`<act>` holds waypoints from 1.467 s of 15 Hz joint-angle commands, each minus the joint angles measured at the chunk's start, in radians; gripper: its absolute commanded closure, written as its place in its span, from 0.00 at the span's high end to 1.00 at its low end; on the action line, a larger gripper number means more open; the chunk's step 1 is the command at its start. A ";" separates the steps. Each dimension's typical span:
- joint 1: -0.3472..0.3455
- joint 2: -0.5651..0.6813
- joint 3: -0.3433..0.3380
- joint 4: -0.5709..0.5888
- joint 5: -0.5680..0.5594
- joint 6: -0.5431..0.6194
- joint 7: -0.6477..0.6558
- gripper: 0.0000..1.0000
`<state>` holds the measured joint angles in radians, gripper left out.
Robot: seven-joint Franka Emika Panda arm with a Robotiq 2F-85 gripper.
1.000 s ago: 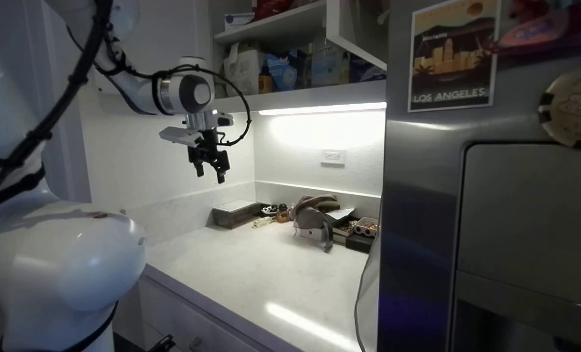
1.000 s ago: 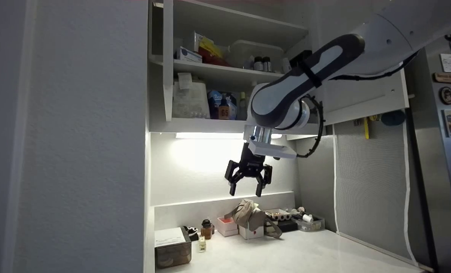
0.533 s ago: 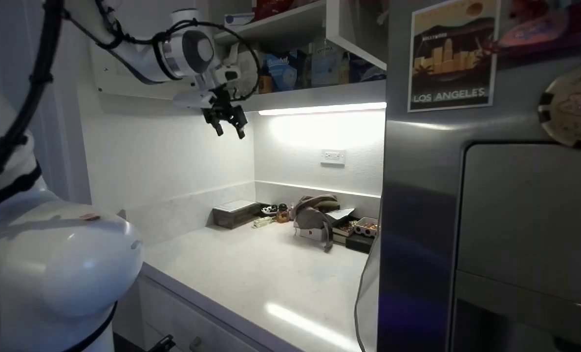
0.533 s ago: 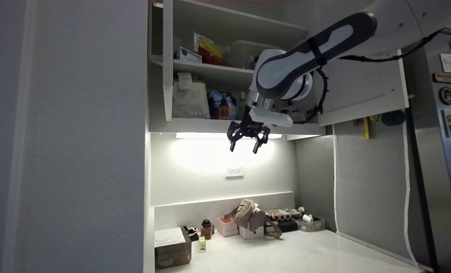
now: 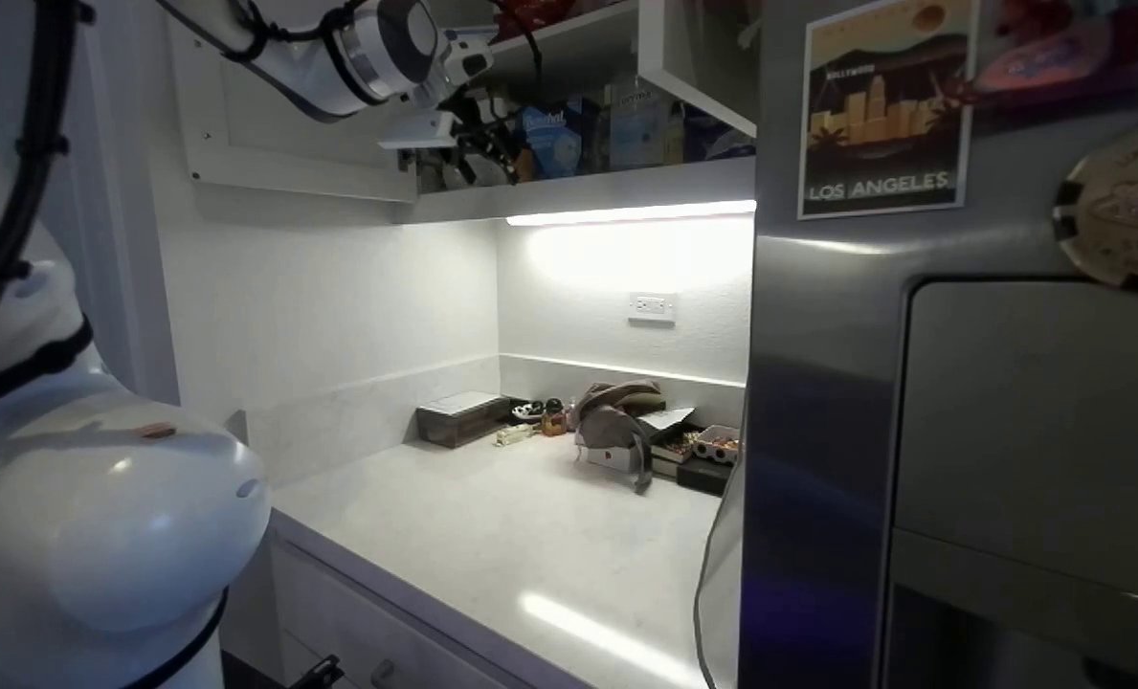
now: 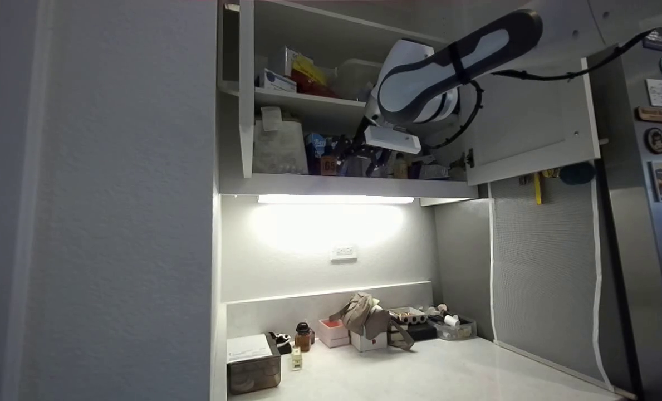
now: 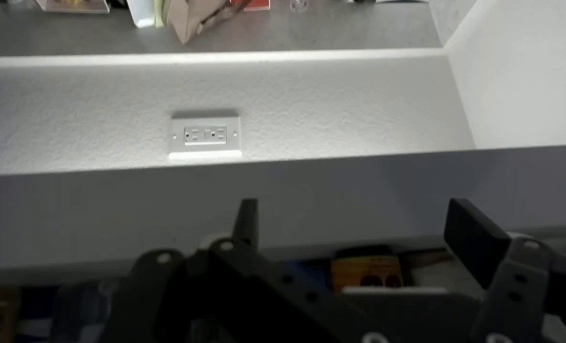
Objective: Take the black bottle from the cabinet and put it on the counter top
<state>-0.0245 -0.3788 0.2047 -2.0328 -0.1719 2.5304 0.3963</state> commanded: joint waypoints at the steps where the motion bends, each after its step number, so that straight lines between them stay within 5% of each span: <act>1: -0.059 0.138 0.058 0.166 -0.110 0.070 0.065 1.00; 9: -0.051 0.464 0.162 0.545 -0.502 0.042 0.321 1.00; 13: -0.018 0.560 0.159 0.652 -0.552 0.003 0.316 1.00; 14: 0.087 0.574 0.052 0.673 -0.523 -0.002 0.295 0.75; 16: 0.137 0.605 0.006 0.714 -0.510 -0.016 0.286 0.66; 17: 0.098 0.617 0.056 0.729 -0.527 -0.030 0.298 0.59; 22: 0.120 0.620 0.047 0.759 -0.511 -0.078 0.292 0.23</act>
<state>0.0901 0.1953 0.2523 -1.3504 -0.6856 2.4793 0.6959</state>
